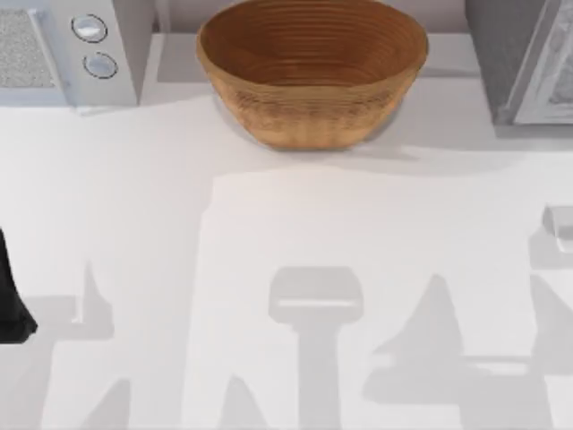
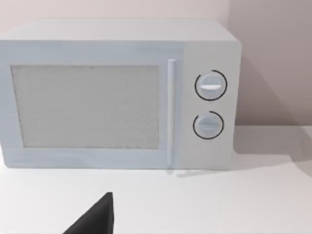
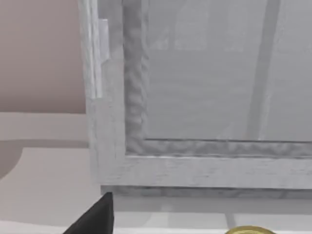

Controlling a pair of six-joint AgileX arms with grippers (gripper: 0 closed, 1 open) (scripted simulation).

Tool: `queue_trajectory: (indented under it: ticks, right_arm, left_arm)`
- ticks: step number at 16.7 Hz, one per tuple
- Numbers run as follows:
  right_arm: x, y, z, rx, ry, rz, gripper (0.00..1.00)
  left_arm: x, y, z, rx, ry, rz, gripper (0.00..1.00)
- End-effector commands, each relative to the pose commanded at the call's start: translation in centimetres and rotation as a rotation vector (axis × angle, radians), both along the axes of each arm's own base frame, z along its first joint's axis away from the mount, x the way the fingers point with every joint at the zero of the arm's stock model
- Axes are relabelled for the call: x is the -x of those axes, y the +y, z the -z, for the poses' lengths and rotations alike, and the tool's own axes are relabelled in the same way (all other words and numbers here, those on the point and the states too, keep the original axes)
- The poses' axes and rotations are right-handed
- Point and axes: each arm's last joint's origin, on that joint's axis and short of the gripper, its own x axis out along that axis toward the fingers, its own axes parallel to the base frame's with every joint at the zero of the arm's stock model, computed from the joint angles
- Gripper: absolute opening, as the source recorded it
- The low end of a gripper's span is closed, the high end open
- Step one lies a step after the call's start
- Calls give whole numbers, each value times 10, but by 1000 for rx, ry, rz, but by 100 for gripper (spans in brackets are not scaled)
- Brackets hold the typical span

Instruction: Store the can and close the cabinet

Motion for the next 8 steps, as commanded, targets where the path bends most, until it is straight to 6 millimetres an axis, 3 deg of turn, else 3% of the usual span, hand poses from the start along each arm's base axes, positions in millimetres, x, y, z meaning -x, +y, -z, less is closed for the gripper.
queue_trajectory:
  ticks: [4,8]
  right_arm:
    - [-27,-13,40,-6,57,5,100]
    - [-36,-22,81,-18,102,5,100]
  left_arm:
    - [0,0,0,0,0,0,100]
    - [0,0,0,0,0,0,100]
